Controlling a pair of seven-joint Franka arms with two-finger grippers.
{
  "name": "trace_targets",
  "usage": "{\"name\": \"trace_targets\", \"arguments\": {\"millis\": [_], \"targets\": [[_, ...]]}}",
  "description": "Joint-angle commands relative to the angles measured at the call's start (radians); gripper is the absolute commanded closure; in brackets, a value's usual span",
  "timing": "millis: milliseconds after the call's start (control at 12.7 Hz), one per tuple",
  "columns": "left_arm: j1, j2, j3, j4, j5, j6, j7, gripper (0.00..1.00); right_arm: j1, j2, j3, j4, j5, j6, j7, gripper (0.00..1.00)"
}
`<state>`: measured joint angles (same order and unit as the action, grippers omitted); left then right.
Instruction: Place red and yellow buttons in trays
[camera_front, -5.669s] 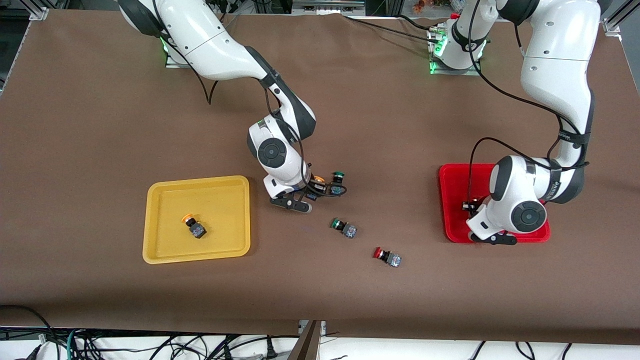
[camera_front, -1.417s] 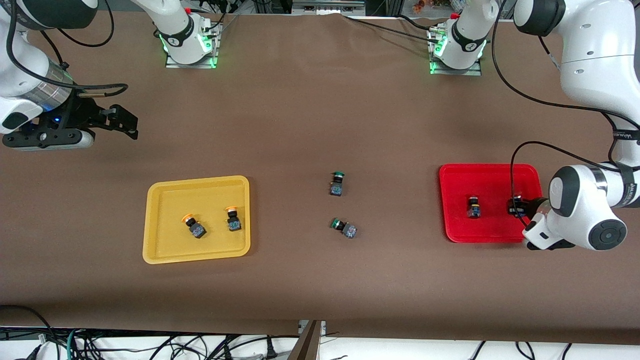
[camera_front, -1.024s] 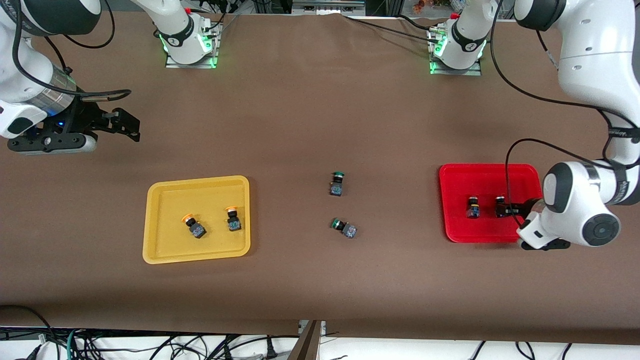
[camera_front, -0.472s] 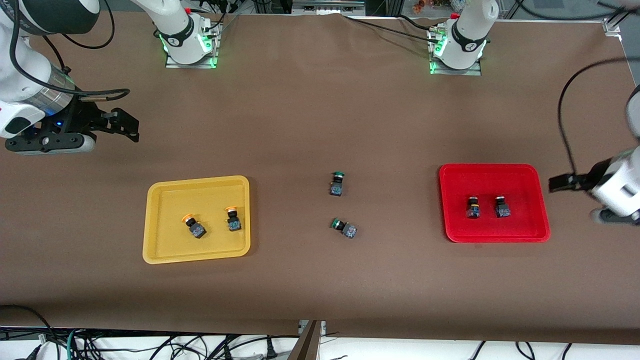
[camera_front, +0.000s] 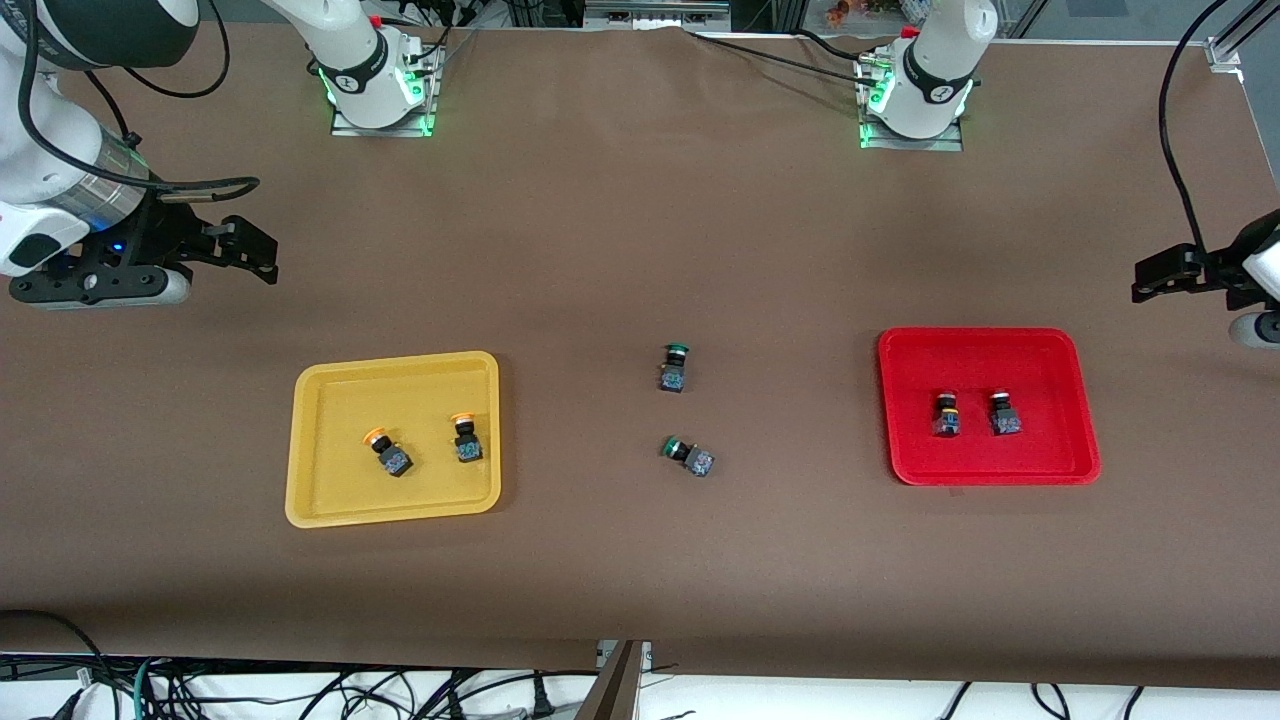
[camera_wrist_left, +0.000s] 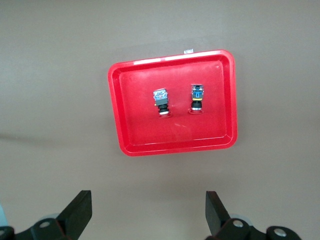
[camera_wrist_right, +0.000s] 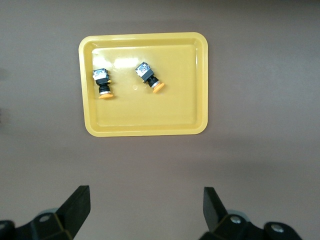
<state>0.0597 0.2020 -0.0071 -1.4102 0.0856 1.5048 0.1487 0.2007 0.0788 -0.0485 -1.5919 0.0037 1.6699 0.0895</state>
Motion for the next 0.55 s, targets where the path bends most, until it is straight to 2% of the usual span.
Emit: {"name": "trace_targets", "arguments": {"millis": [0, 79, 157, 472], "targets": [[0.037, -0.16, -0.032, -0.235, -0.013, 0.144, 0.017, 0.0, -0.003, 0.006, 0.002, 0.024, -0.005, -0.022, -0.01, 0.0], [0.058, -0.194, -0.08, -0.278, -0.01, 0.159, 0.002, 0.0, -0.003, 0.006, 0.002, 0.024, -0.005, -0.022, -0.01, 0.0], [0.058, -0.202, -0.088, -0.289, -0.004, 0.16, -0.001, 0.0, -0.003, 0.006, 0.002, 0.024, -0.005, -0.022, -0.01, 0.0], [0.006, -0.207, -0.054, -0.292, -0.01, 0.157, -0.003, 0.0, -0.001, 0.007, 0.004, 0.024, -0.005, -0.024, -0.01, 0.0]]}}
